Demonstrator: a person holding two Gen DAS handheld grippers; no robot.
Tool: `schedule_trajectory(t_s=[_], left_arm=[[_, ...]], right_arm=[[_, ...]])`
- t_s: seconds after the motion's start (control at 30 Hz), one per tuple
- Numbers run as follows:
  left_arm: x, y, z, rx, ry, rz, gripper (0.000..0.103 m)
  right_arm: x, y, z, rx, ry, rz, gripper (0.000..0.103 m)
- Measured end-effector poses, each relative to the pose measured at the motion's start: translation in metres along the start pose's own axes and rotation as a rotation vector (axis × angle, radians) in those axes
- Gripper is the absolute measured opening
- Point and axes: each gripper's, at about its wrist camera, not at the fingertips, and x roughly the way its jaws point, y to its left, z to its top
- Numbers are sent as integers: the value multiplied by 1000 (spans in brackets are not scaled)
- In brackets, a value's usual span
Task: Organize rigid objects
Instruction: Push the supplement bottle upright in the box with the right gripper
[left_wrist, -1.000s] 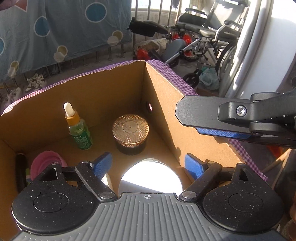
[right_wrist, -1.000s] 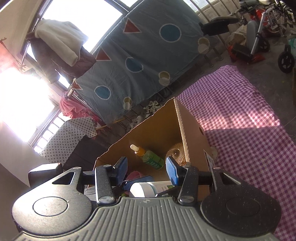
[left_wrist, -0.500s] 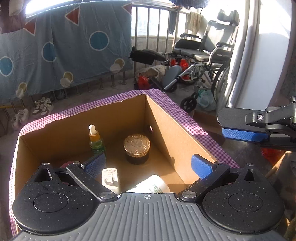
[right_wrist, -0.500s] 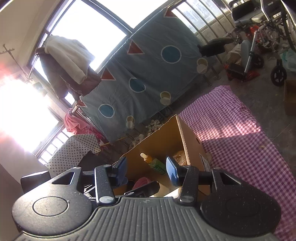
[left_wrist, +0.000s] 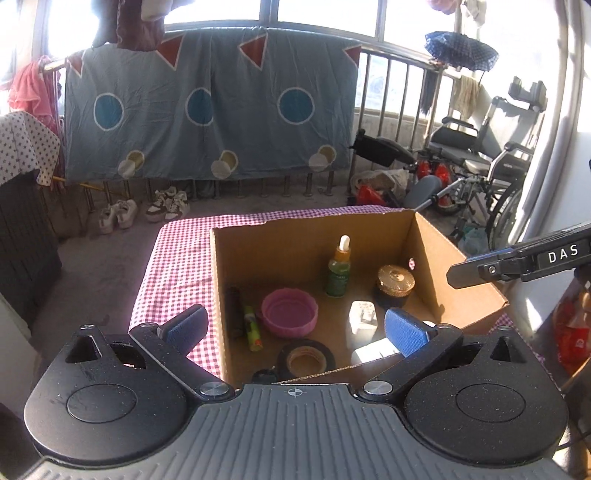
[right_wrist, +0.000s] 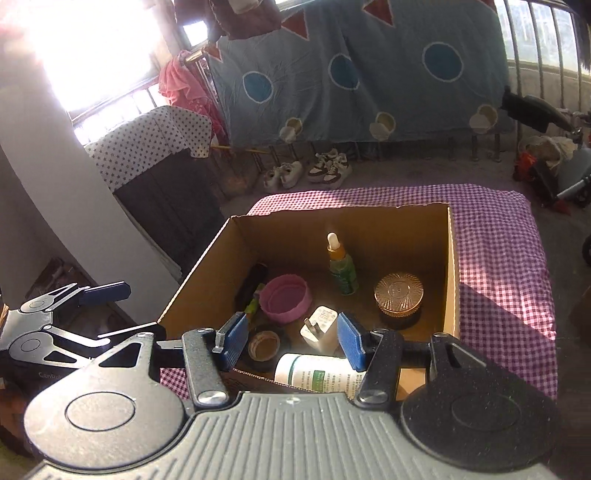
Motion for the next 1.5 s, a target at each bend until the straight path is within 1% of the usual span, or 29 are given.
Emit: schedule_trajectory(t_s=[0.1,0.13,0.23,0.27,0.33,0.4,0.5,0.6,0.63,0.77,0.83,0.93,1.1,1.17,1.27,1.37,1.5], left_arm=[[-2,22,-5,-25,-12,25,102],[-2,29,-7,-33,-16,31,102],[-2,42,-10,-49,-23,34,102],[-2,45,-11,-52,-27,33,102],[0,49,-11,-56,-31,32,102],[2,52,-12,-62,-36,30,102],[2,56,-14,-76,-40,18,102],[1,60,-16,-77,-42,9,102],[1,60,-17,-79,-43,5,102],[2,64,-18,-95,-44,-9,102],[2,65,-19,-100,-44,-12,102],[1,65,-21,-98,-41,-22,102],[-1,64,-20,-99,-36,-29,102],[-2,64,-20,-103,-35,-31,102],[-3,62,-18,-104,-34,-31,102],[-5,60,-18,-100,-34,-29,102],[-7,57,-17,-100,-31,-31,102]], right_arm=[[33,10,15,-78,136,-13,56],[48,14,20,-105,196,-24,56],[81,18,30,-139,327,-34,56],[94,18,33,-149,383,-37,56],[112,20,36,-169,460,-33,56],[128,20,35,-206,545,-54,56],[142,22,32,-268,639,-72,56],[151,24,30,-310,710,-65,56],[154,24,32,-306,726,-61,56],[163,20,36,-315,757,-32,58],[167,16,37,-293,765,-22,62],[182,14,33,-292,769,-36,68],[190,15,30,-294,758,-37,72],[190,19,28,-311,736,-48,70],[180,29,26,-380,676,-69,63],[164,30,29,-382,608,-71,62],[129,25,34,-356,496,-63,60]])
